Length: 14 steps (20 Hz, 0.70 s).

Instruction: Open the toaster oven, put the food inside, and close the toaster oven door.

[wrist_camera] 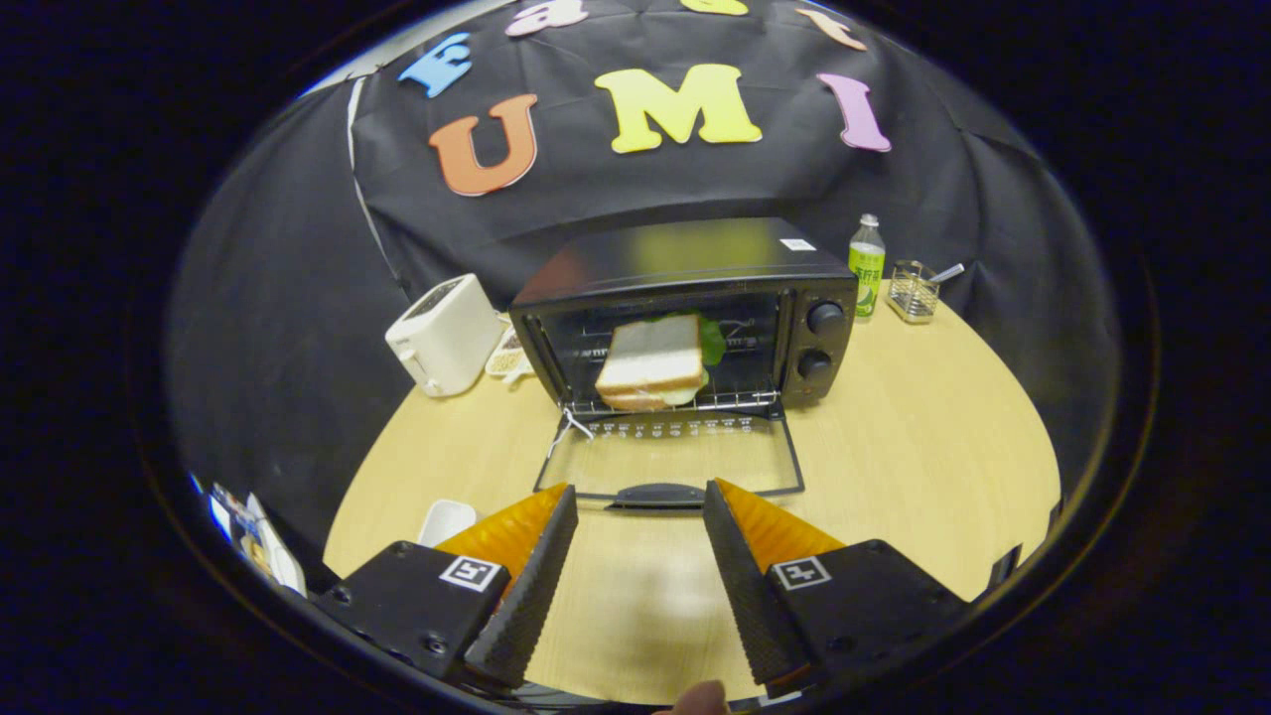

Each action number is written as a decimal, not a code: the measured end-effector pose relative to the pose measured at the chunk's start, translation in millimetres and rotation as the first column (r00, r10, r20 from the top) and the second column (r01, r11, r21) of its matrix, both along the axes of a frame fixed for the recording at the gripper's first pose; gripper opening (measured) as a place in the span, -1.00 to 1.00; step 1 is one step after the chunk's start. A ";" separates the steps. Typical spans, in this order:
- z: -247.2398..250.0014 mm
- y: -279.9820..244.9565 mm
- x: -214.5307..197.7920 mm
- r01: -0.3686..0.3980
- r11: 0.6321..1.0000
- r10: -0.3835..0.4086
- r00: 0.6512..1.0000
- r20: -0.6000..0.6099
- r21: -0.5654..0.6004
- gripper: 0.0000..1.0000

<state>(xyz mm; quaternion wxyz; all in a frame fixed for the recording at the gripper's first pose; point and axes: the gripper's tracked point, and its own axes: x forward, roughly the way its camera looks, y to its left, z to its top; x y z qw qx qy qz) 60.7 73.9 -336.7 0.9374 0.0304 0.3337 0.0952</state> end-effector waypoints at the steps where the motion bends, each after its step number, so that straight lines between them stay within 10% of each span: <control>1: -10.1 1.8 -3.3 0.000 1.000 0.000 1.000 -0.019 -0.007 0.69; 14: -140.2 -14.5 19.6 0.056 0.990 -0.075 0.987 -0.144 -0.128 0.70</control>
